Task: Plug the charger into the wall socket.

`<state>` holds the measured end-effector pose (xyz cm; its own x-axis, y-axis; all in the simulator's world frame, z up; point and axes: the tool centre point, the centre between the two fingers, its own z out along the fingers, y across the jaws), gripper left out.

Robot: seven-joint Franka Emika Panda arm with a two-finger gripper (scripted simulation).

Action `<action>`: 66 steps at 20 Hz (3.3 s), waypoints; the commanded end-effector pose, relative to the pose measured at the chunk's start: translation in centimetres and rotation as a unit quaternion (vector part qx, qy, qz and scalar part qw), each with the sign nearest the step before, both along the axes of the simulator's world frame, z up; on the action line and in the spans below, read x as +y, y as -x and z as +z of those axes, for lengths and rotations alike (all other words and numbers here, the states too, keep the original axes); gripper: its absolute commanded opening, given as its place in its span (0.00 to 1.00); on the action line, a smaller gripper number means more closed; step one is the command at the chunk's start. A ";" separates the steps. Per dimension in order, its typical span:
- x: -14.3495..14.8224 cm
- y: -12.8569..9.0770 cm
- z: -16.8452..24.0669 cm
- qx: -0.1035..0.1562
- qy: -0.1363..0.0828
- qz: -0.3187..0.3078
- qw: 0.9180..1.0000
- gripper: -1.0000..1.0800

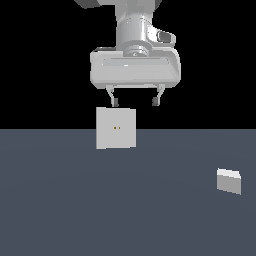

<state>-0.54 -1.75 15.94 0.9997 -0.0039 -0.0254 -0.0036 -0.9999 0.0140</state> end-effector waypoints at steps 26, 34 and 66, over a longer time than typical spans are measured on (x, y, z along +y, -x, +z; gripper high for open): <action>-10.1 4.1 -5.8 -0.079 0.021 -0.193 0.978 0.96; -13.6 6.5 -8.2 -0.109 0.030 -0.267 0.957 0.96; -15.2 7.9 -14.8 -0.124 0.033 -0.306 0.943 0.96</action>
